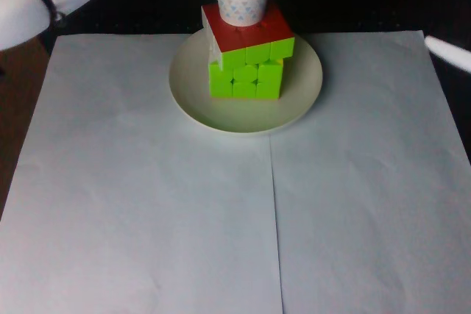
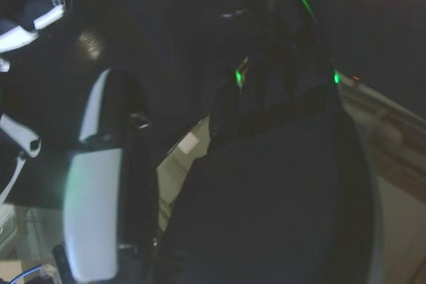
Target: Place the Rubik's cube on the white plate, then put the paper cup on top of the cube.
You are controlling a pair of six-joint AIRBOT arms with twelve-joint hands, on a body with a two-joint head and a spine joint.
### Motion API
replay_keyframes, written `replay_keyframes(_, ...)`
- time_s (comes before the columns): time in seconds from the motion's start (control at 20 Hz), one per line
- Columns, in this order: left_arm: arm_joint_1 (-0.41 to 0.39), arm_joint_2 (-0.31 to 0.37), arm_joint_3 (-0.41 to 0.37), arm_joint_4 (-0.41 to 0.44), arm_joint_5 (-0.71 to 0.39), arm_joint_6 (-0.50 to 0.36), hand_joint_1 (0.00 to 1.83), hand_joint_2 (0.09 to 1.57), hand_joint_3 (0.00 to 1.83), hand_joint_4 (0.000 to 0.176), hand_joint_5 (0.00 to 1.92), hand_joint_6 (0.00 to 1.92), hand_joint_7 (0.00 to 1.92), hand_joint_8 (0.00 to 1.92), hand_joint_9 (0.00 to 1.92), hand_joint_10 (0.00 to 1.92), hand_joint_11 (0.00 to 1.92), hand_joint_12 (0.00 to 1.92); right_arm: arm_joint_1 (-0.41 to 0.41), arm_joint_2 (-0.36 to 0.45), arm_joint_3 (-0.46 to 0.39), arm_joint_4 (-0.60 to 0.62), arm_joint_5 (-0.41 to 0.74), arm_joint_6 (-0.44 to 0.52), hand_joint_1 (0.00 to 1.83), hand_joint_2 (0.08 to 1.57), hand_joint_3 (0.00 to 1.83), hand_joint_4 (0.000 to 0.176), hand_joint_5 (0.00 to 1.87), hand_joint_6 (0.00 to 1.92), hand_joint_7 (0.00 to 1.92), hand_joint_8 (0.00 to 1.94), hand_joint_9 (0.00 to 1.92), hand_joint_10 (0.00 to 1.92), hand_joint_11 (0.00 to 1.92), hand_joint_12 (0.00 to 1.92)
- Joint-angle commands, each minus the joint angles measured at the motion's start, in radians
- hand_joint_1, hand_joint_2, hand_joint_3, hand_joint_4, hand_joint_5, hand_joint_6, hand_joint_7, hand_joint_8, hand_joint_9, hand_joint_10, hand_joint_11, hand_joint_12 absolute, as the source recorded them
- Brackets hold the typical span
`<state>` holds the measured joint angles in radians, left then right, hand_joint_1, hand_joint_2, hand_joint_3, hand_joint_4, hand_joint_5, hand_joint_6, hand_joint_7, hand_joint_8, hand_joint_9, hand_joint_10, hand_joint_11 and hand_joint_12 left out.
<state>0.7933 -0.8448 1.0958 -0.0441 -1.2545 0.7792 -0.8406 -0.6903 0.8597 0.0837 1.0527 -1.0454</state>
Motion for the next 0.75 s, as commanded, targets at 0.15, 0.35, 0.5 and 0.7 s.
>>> replay_keyframes(0.15,0.053,0.028,-0.021,-0.061,-0.194,0.016,0.45,1.42,0.01,0.119,0.0,0.0,0.0,0.0,0.04,0.02,0.0,0.35,0.006,0.005,-0.004,0.016,0.174,-0.001,0.68,1.3,0.0,0.007,0.0,0.4,0.06,0.5,0.0,1.06,0.0,1.63)
replay_keyframes(0.35,0.09,0.053,-0.041,-0.078,-0.231,0.028,0.54,1.4,0.0,0.148,0.0,0.0,0.0,0.0,0.06,0.02,0.0,0.35,0.006,0.015,-0.006,0.031,0.216,-0.001,0.62,1.32,0.01,0.0,0.0,0.02,0.0,0.16,0.0,0.74,0.0,1.63)
replay_keyframes(0.5,0.125,0.084,-0.062,-0.11,-0.276,0.055,0.54,1.37,0.0,0.126,0.0,0.0,0.0,0.0,0.07,0.02,0.0,0.4,0.006,0.031,-0.005,0.047,0.262,-0.001,0.53,1.28,0.0,0.001,0.0,0.0,0.03,0.05,0.0,0.62,0.0,1.63)
replay_keyframes(0.7,0.138,0.1,-0.064,-0.122,-0.301,0.055,0.58,1.55,0.02,0.157,0.0,0.0,0.0,0.0,0.0,0.0,0.0,0.0,0.006,0.042,-0.006,0.056,0.35,-0.001,0.51,1.25,0.0,0.014,0.0,0.0,0.09,0.02,0.0,0.76,0.0,1.53)
